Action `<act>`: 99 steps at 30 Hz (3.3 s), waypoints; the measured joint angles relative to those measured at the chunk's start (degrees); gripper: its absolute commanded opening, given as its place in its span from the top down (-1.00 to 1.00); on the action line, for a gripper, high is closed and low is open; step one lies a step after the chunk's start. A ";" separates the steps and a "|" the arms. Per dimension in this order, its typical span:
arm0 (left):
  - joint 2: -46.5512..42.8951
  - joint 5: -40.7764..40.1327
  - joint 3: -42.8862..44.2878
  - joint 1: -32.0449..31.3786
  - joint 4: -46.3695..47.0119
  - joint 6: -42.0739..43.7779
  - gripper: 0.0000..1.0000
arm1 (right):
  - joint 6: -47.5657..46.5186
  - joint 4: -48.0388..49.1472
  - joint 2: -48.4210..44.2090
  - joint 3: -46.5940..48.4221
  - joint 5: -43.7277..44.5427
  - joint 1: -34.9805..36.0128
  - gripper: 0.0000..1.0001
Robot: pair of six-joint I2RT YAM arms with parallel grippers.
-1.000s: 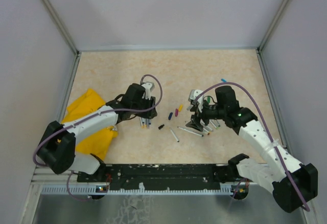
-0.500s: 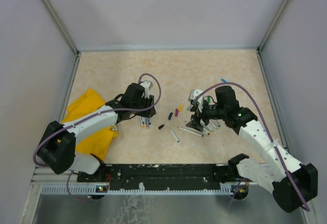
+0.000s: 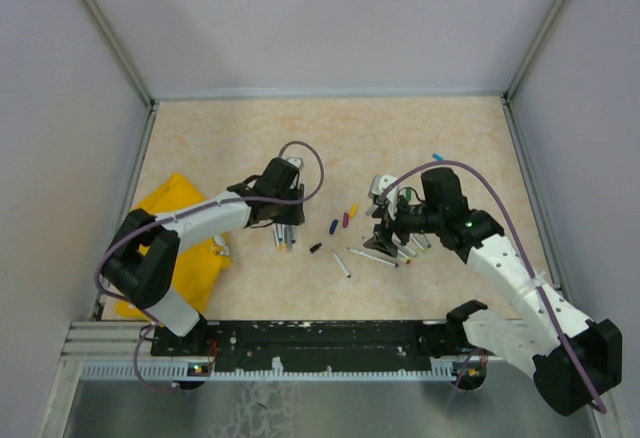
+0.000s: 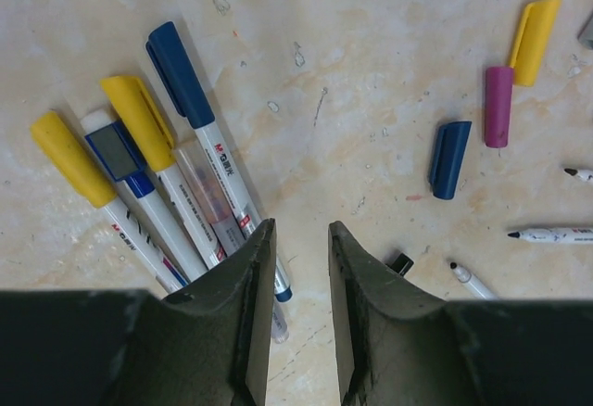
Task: Open the pen caps
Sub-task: Pick up the pen from the center of the board.
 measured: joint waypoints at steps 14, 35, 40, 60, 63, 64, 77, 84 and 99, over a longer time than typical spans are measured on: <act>4.37 -2.49 1.66 0.00 -2.91 -0.11 0.28 | 0.00 -0.02 0.00 0.00 0.00 0.00 -0.48; 9.31 0.94 5.55 -0.63 -4.57 1.49 0.41 | 0.00 -0.26 0.00 0.00 0.00 0.00 -0.47; 11.50 0.02 8.63 -1.53 -6.51 2.43 0.41 | 0.00 -0.42 -0.02 0.00 0.00 0.00 -0.48; 16.26 -6.64 15.65 -4.46 -13.11 4.33 0.96 | 0.00 -0.42 -0.13 0.00 -0.85 -1.27 -0.47; 16.24 -6.32 15.63 -4.46 -13.09 4.33 1.00 | 0.00 -0.44 -0.50 0.00 -1.29 -1.49 -0.47; 16.22 -6.23 15.65 -4.46 -13.07 4.33 1.00 | 0.02 -0.44 -0.66 0.00 -1.42 -1.49 -0.47; 14.49 -5.73 13.16 -4.46 -10.32 4.26 1.00 | 0.02 -0.44 -1.14 0.00 -2.62 -1.49 -0.48; 11.61 -4.57 9.68 -4.37 -7.43 3.85 1.00 | 0.13 -0.42 -1.11 0.00 -3.45 -1.49 -0.47; 3.69 -1.49 3.82 -3.28 -0.20 1.99 1.00 | 1.29 0.13 -1.09 -0.76 -5.51 -1.49 -0.47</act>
